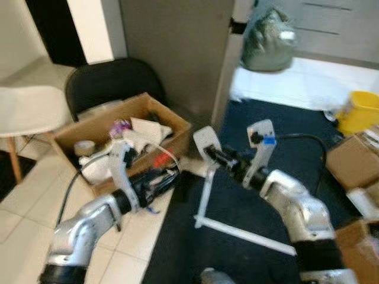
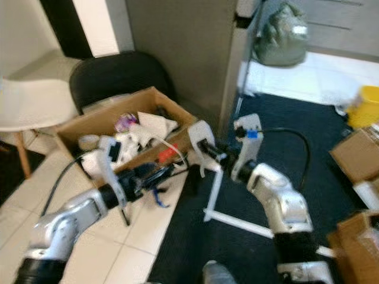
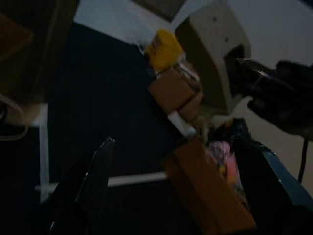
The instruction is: Picking trash to rubbish bin
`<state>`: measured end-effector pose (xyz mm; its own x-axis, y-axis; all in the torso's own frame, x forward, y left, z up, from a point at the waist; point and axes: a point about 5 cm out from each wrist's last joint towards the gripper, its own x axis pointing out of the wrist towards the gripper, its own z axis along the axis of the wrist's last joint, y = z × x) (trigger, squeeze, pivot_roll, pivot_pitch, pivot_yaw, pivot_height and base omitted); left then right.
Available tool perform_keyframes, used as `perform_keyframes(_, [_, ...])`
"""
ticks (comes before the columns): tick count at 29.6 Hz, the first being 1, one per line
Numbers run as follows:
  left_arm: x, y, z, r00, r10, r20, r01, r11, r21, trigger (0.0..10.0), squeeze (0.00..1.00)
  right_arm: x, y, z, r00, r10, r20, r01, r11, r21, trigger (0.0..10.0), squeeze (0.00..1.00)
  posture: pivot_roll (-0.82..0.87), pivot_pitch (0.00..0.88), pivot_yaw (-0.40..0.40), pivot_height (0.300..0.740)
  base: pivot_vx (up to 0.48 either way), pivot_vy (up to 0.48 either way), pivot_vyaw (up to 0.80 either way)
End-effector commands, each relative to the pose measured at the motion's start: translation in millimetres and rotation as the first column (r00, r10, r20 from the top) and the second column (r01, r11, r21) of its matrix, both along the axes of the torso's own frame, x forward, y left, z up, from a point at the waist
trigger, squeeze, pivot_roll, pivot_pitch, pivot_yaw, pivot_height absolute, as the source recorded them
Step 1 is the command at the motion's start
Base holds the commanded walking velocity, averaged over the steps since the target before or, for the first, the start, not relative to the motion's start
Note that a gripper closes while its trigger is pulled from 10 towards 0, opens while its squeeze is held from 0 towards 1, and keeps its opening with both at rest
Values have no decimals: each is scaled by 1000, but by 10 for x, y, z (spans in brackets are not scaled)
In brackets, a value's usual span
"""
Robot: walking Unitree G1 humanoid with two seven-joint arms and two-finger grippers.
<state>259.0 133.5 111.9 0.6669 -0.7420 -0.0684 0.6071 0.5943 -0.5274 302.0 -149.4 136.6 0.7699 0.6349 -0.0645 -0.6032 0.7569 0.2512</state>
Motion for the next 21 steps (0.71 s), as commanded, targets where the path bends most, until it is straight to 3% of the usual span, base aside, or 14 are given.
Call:
perform_keyframes(1, [-4,19,-17,1000,2,-4,-2,1000,23,10000,0,11,-2,38,1000,-7,19,7,1000,4,10000,0,-54,0,-31,740,480,0,0])
perform_keyframes(21, [14,72,11,999,27,23,-29,998,59,10000,0,10,-5,53,999,-6,44,7,1000,-26,10000,0,-51,0,-28,740,470,0,0])
